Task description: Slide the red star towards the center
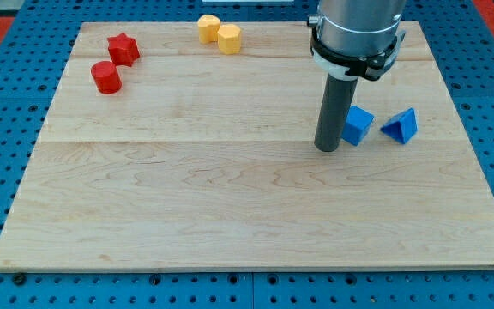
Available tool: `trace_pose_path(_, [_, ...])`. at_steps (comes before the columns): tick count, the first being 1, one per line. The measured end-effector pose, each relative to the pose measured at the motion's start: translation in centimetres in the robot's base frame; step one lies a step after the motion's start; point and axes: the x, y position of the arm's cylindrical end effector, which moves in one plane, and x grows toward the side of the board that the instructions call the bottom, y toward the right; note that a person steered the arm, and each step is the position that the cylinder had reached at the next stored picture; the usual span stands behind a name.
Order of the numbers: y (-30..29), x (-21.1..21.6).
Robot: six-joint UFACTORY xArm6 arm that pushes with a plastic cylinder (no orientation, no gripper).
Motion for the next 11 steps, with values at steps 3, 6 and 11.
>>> trace_pose_path(3, [-1.9, -3.9])
trace_pose_path(6, [-19.3, -16.9])
trace_pose_path(11, [-30.7, -19.1])
